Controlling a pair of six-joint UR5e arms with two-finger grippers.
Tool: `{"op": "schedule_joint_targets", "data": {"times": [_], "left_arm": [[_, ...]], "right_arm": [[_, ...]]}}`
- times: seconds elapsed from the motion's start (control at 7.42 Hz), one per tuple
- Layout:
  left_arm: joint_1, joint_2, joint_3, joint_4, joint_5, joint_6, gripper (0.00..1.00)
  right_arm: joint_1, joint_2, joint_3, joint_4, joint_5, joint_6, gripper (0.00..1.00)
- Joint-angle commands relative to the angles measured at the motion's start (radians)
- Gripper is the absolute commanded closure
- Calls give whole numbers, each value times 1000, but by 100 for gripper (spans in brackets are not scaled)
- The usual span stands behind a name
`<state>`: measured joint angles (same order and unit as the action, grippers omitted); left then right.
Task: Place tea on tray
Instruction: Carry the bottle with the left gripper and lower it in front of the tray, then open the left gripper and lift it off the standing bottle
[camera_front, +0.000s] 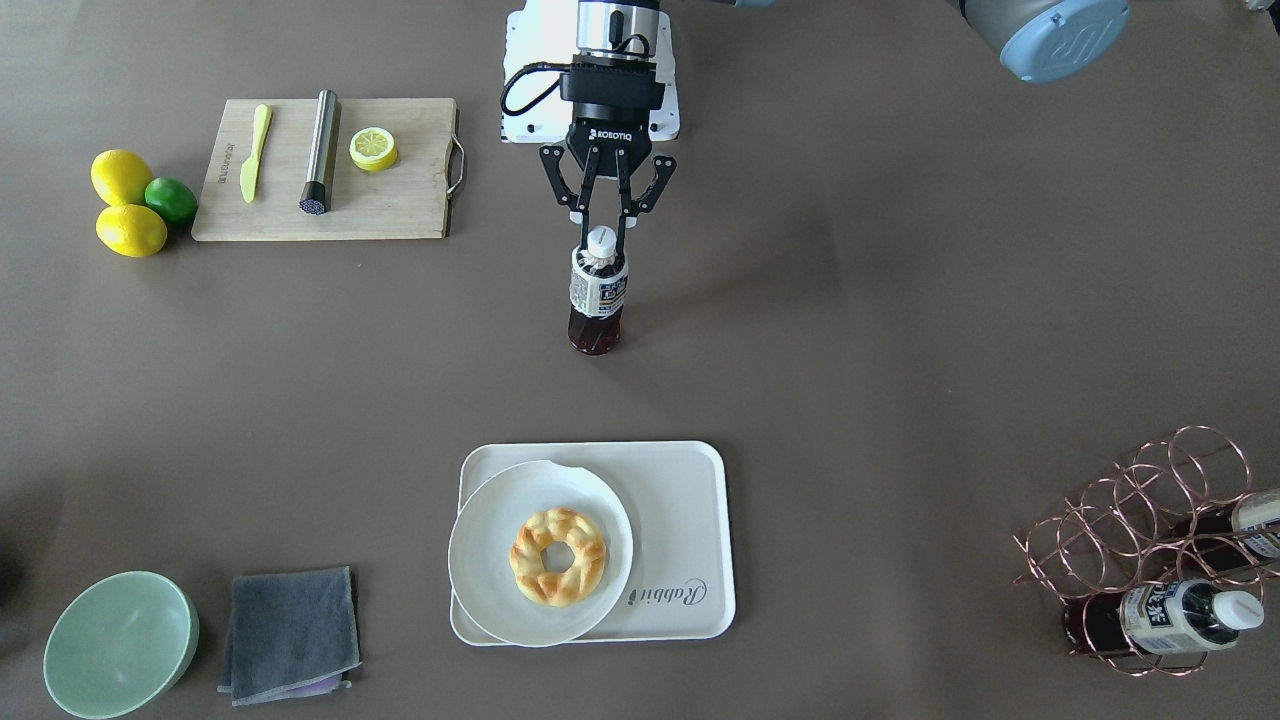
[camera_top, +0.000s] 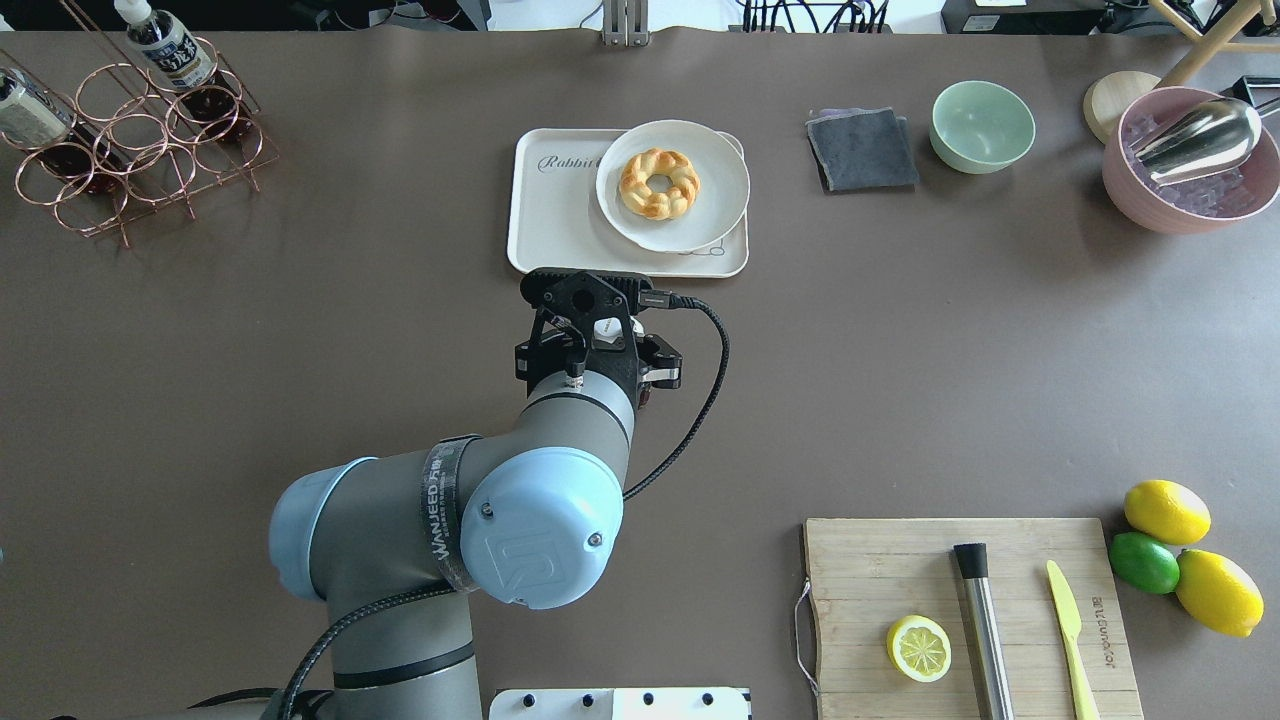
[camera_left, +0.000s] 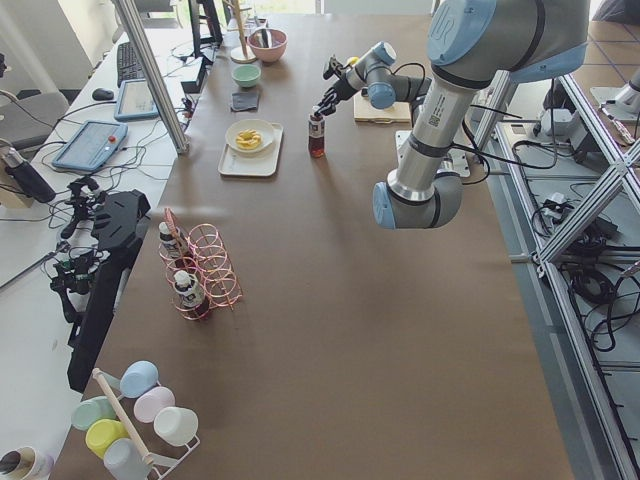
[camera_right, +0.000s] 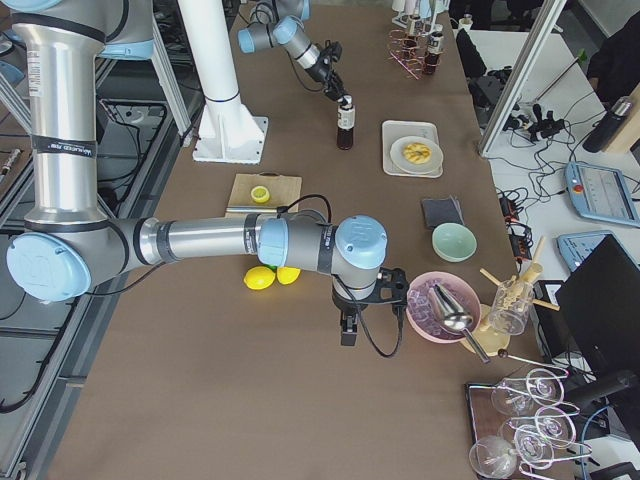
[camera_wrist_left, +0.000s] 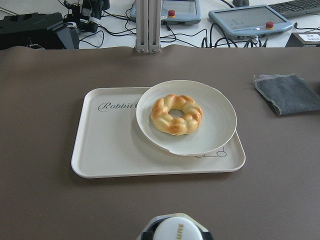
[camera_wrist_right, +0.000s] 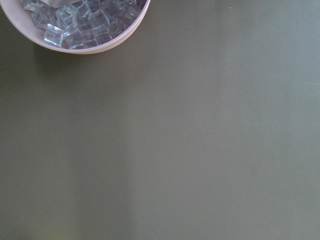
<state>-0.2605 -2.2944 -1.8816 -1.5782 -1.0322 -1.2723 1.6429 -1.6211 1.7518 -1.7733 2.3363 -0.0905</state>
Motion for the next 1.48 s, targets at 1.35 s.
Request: {"op": "schedule_joint_targets", "data": {"times": [1.35], "left_arm": [[-461, 88, -149, -67, -679, 269, 2]], "right_arm": [[2, 33, 9, 0, 3, 6, 0]]}}
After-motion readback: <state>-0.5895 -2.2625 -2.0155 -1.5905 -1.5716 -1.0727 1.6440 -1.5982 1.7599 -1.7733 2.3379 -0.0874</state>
